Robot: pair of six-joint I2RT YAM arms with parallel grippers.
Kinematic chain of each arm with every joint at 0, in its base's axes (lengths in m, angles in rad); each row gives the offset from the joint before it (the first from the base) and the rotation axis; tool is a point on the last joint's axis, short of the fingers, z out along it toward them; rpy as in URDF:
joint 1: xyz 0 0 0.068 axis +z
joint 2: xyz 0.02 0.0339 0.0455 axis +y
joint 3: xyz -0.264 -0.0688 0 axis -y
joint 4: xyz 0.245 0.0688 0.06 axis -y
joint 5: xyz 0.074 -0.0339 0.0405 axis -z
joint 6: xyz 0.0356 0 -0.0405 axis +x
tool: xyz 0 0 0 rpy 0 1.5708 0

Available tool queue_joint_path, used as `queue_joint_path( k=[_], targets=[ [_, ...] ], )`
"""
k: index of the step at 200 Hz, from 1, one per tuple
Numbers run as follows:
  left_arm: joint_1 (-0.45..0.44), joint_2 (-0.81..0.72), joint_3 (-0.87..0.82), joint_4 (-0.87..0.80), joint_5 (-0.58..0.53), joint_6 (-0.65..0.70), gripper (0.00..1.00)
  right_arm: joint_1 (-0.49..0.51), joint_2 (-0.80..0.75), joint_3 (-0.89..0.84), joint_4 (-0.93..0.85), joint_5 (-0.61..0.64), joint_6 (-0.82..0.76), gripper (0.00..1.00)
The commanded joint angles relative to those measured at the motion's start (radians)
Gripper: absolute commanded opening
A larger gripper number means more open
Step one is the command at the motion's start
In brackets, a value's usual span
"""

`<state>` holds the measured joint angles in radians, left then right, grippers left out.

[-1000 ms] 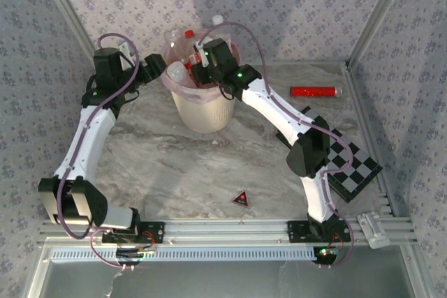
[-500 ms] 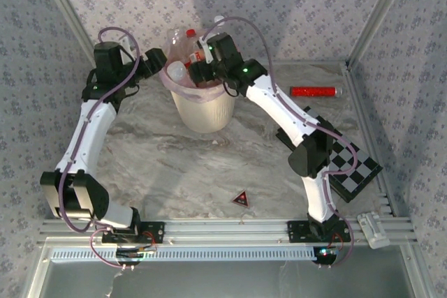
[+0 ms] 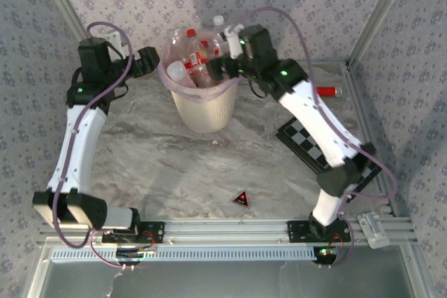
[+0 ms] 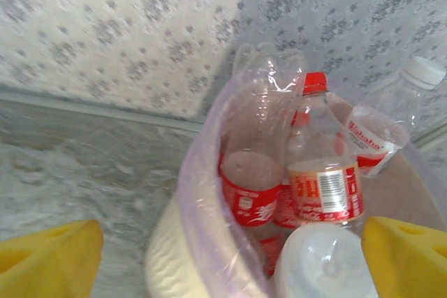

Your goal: Put the plastic bottles in the bin

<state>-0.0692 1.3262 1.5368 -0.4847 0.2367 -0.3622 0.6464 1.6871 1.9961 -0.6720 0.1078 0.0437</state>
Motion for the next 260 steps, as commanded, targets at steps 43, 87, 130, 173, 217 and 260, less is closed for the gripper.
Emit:
queue_joint_path(
  k=[43, 87, 130, 173, 217, 260],
  targets=[
    [0.019, -0.417, -0.511, 0.077, -0.447, 0.183, 1.0, -0.271, -0.522, -0.846, 0.256, 0.147, 0.038, 1.0],
    [0.02, -0.518, -0.955, 0.453, -0.542, 0.19, 1.0, -0.443, -0.638, -1.285, 0.54, 0.125, 0.021, 1.0],
    [0.022, -0.436, -1.138, 0.711, -0.542, 0.175, 1.0, -0.509, -0.589, -1.532, 0.912, 0.154, 0.034, 1.0],
    [0.022, -0.298, -1.173, 0.899, -0.532, 0.239, 1.0, -0.523, -0.46, -1.607, 1.099, 0.193, -0.041, 1.0],
    [0.02, -0.076, -1.135, 1.064, -0.546, 0.26, 1.0, -0.55, -0.408, -1.655, 1.325, 0.186, -0.038, 1.0],
    [0.07, 0.036, -1.14, 1.189, -0.493, 0.271, 1.0, -0.559, -0.309, -1.648, 1.445, 0.109, -0.146, 1.0]
  ],
)
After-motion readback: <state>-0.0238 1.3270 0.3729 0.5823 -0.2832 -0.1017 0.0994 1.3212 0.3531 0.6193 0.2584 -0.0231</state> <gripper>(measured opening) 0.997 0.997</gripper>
